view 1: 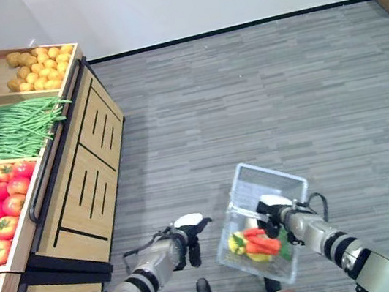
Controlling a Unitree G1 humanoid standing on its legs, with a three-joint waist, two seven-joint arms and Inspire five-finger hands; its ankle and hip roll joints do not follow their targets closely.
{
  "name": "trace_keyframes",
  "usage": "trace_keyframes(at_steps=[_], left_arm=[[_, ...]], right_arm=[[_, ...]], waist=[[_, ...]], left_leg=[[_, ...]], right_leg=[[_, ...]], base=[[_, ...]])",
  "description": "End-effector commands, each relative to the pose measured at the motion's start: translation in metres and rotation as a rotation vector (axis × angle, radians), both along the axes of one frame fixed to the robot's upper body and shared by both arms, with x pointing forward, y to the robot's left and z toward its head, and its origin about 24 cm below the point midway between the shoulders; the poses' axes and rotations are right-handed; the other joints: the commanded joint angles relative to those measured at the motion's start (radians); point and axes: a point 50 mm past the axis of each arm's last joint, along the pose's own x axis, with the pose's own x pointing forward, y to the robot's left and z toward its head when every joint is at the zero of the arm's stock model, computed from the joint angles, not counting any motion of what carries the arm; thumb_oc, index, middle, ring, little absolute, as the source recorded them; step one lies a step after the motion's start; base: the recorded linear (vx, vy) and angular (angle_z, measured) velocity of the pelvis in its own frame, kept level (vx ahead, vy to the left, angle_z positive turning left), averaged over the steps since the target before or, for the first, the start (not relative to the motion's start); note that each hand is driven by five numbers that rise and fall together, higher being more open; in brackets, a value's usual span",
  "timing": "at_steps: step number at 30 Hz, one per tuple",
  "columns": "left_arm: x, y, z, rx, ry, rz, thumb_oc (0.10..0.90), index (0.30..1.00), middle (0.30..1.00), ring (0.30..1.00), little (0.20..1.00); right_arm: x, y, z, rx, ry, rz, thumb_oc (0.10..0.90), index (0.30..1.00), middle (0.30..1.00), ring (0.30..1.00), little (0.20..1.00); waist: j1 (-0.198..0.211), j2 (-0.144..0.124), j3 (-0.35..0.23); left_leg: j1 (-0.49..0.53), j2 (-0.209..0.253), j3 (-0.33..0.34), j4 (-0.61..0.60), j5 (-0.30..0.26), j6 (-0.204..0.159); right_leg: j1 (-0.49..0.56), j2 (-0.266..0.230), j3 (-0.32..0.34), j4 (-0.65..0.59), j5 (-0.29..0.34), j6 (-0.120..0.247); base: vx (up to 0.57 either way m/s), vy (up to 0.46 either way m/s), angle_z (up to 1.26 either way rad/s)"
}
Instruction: Get the vegetables into the basket
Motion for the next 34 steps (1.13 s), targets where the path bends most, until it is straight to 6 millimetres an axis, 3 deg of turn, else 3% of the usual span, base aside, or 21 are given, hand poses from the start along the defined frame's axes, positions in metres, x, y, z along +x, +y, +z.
trace_keyframes(at_steps=[1,5,6,8,10,11,12,15,16,17,18,22,30,34], left_arm=[[0.012,0.010,0.005,-0.018,0.010,0.038,0.900,1.000,1.000,1.000,1.000],[0.008,0.030,0.004,-0.004,0.027,0.086,0.900,1.000,1.000,1.000,1.000],[0.005,0.045,0.003,-0.009,0.033,0.157,0.900,1.000,1.000,1.000,1.000],[-0.003,0.064,-0.005,0.011,0.070,0.245,0.900,1.000,1.000,1.000,1.000],[-0.007,0.069,-0.007,0.019,0.083,0.265,0.900,1.000,1.000,1.000,1.000],[-0.016,0.082,-0.014,0.032,0.113,0.340,0.900,1.000,1.000,1.000,1.000],[-0.016,0.082,-0.014,0.032,0.114,0.340,0.900,1.000,1.000,1.000,1.000],[-0.045,0.099,-0.032,0.014,0.221,0.515,0.900,1.000,1.000,1.000,1.000],[-0.072,0.103,-0.047,-0.006,0.332,0.624,0.900,1.000,1.000,1.000,1.000],[-0.072,0.103,-0.047,-0.007,0.332,0.624,0.900,1.000,1.000,1.000,1.000],[-0.098,0.108,-0.058,-0.026,0.424,0.726,0.900,1.000,1.000,1.000,1.000],[-0.133,0.114,-0.068,-0.123,0.513,0.975,0.900,1.000,1.000,1.000,1.000],[-0.150,0.109,-0.074,-0.305,0.456,1.252,0.900,1.000,1.000,1.000,1.000],[-0.149,0.098,-0.076,-0.332,0.451,1.248,0.900,1.000,1.000,1.000,1.000]], right_arm=[[0.022,0.002,0.017,0.011,-0.127,-0.007,0.400,0.300,0.300,0.300,0.300],[0.001,-0.031,0.006,-0.045,-0.056,-0.112,0.400,0.300,0.300,0.300,0.300],[-0.016,-0.052,-0.001,-0.079,-0.007,-0.195,0.400,0.300,0.300,0.300,0.300],[-0.036,-0.072,-0.009,-0.099,0.044,-0.296,0.400,0.300,0.300,0.300,0.300],[-0.043,-0.078,-0.011,-0.101,0.056,-0.326,0.400,0.300,0.300,0.300,0.300],[-0.057,-0.087,-0.015,-0.088,0.077,-0.411,0.400,0.300,0.300,0.300,0.300],[-0.057,-0.087,-0.015,-0.088,0.077,-0.411,0.400,0.300,0.300,0.300,0.300],[-0.076,-0.091,-0.023,-0.068,0.111,-0.471,0.400,0.300,0.300,0.300,0.300],[-0.092,-0.093,-0.030,-0.045,0.146,-0.539,0.400,0.300,0.300,0.300,0.300],[-0.092,-0.093,-0.030,-0.045,0.146,-0.539,0.400,0.300,0.300,0.300,0.300],[-0.111,-0.093,-0.038,-0.018,0.203,-0.592,0.400,0.300,0.300,0.300,0.300],[-0.138,-0.090,-0.049,0.019,0.270,-0.670,0.400,0.300,0.300,0.300,0.300],[-0.166,-0.079,-0.060,0.088,0.297,-0.779,0.400,0.300,0.300,0.300,0.300],[-0.170,-0.068,-0.065,0.122,0.303,-0.785,0.400,0.300,0.300,0.300,0.300]], waist=[[0.011,-0.068,-0.078],[0.015,-0.072,-0.089],[0.016,-0.075,-0.094],[0.016,-0.080,-0.099],[0.015,-0.080,-0.101],[0.012,-0.082,-0.106],[0.012,-0.081,-0.106],[0.006,-0.086,-0.111],[0.002,-0.088,-0.113],[0.003,-0.088,-0.113],[0.000,-0.091,-0.115],[-0.001,-0.096,-0.118],[0.009,-0.109,-0.111],[0.017,-0.116,-0.105]], left_leg=[[0.043,0.003,-0.011,0.004,-0.074,-0.043],[0.049,0.001,-0.017,0.003,-0.075,-0.043],[0.051,-0.001,-0.019,0.004,-0.075,-0.043],[0.057,-0.003,-0.022,0.004,-0.076,-0.042],[0.059,-0.003,-0.021,0.005,-0.077,-0.042],[0.063,-0.005,-0.019,0.005,-0.078,-0.041],[0.064,-0.005,-0.019,0.005,-0.079,-0.041],[0.071,-0.005,-0.014,0.006,-0.082,-0.040],[0.077,-0.004,-0.009,0.006,-0.082,-0.039],[0.077,-0.004,-0.009,0.006,-0.082,-0.039],[0.081,-0.004,-0.007,0.006,-0.083,-0.037],[0.085,-0.007,-0.006,0.005,-0.084,-0.035],[0.080,-0.012,-0.013,0.004,-0.083,-0.030],[0.079,-0.020,-0.017,0.003,-0.084,-0.027]], right_leg=[[0.022,-0.051,-0.009,0.009,-0.065,0.065],[0.030,-0.053,-0.014,0.009,-0.066,0.068],[0.035,-0.054,-0.015,0.010,-0.065,0.069],[0.041,-0.056,-0.017,0.011,-0.065,0.070],[0.043,-0.056,-0.017,0.011,-0.066,0.070],[0.044,-0.057,-0.016,0.012,-0.066,0.071],[0.044,-0.057,-0.015,0.012,-0.066,0.071],[0.046,-0.057,-0.007,0.014,-0.067,0.070],[0.047,-0.058,-0.002,0.015,-0.065,0.070],[0.047,-0.058,-0.002,0.015,-0.065,0.070],[0.048,-0.057,0.000,0.015,-0.067,0.068],[0.048,-0.056,0.004,0.015,-0.067,0.066],[0.044,-0.060,0.003,0.014,-0.062,0.067],[0.048,-0.065,-0.002,0.010,-0.061,0.070]], base=[[0.00,0.000,0.00],[0.00,0.000,0.00],[0.00,0.000,0.00],[0.00,0.000,0.00],[0.00,0.000,0.00],[0.00,0.000,0.00],[0.00,0.000,0.00],[0.00,0.000,0.00],[0.01,-0.001,-0.03],[0.01,-0.006,-0.07],[0.01,-0.010,-0.09],[0.01,-0.004,-0.03],[0.00,-0.003,-0.04],[0.00,0.002,0.03]])
